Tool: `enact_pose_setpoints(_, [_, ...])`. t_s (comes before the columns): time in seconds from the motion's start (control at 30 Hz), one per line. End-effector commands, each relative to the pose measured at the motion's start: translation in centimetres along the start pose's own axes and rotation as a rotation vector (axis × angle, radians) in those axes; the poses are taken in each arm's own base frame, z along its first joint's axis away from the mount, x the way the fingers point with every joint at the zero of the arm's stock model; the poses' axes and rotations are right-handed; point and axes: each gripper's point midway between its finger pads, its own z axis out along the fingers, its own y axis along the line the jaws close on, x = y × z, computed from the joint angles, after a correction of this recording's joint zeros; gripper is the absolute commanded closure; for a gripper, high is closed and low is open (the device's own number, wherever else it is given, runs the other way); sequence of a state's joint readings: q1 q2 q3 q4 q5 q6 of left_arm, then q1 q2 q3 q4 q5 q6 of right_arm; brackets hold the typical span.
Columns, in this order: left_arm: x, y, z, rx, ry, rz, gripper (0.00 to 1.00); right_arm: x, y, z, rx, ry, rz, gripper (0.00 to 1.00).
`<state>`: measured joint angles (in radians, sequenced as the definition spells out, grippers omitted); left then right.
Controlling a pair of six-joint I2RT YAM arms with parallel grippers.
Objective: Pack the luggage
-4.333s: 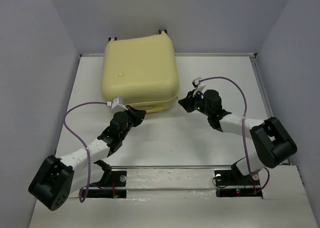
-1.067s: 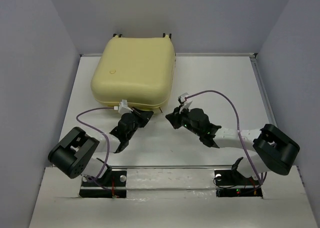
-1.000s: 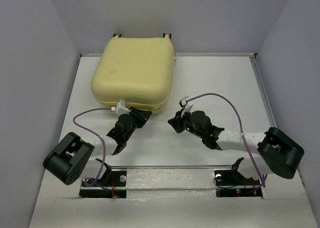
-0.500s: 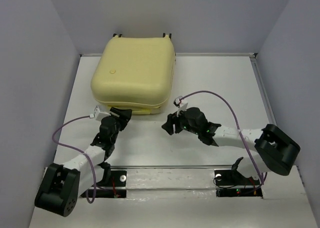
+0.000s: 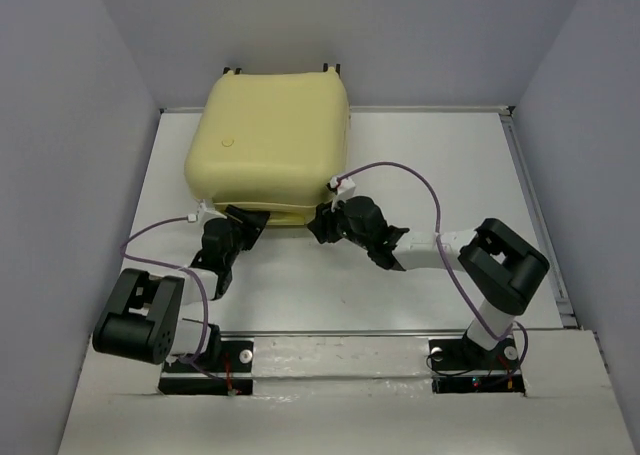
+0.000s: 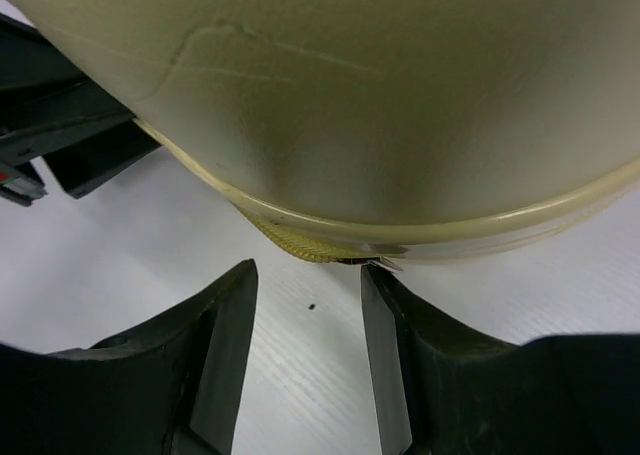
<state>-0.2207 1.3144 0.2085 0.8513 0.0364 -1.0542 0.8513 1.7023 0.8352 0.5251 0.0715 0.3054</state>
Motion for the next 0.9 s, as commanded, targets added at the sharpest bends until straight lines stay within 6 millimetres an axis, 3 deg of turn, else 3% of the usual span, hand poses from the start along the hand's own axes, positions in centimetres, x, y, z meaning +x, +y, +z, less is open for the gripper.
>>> enact_pose_setpoints(0.0, [-0.6, -1.4, 1.2, 0.064, -0.026, -0.018, 0.51, -4.7, -1.2, 0.9, 0.093, -0.167, 0.026, 0.49])
enact_pose_setpoints(0.07, [-0.9, -1.8, 1.3, 0.083, -0.039, -0.045, 0.69, -5.0, -1.4, 0.8, 0.110, -0.183, 0.028, 0.52])
enact_pose_setpoints(0.1, [-0.9, -1.5, 1.4, 0.075, -0.043, -0.052, 0.74, -4.9, -1.5, 0.6, 0.111, -0.180, 0.028, 0.54])
enact_pose_setpoints(0.2, [-1.1, -1.3, 1.6, 0.068, -0.058, -0.063, 0.94, -5.1, -1.4, -0.8, 0.103, -0.190, 0.045, 0.50])
enact_pose_setpoints(0.23, [-1.2, -1.5, 1.6, 0.075, -0.065, -0.065, 0.94, -3.9, -1.9, -1.4, 0.113, -0.172, 0.055, 0.47])
enact_pose_setpoints(0.33, [-1.6, -0.9, 1.0, 0.075, -0.104, -0.081, 0.94, -3.8, -3.4, -2.6, 0.101, -0.166, 0.088, 0.37])
enact_pose_setpoints(0.53, [-1.0, -1.2, 0.1, 0.099, -0.096, -0.072, 0.94, -4.4, -4.4, -1.7, -0.004, -0.140, 0.095, 0.34])
enact_pose_setpoints(0.77, [1.8, -1.3, -1.8, 0.126, -0.042, -0.051, 0.94, -5.2, -2.2, -1.3, -0.169, -0.162, 0.034, 0.39])
enact_pose_setpoints(0.87, [2.9, -2.2, -2.4, 0.154, -0.016, -0.042, 0.94, -4.9, -0.6, -2.4, -0.264, -0.165, 0.030, 0.40])
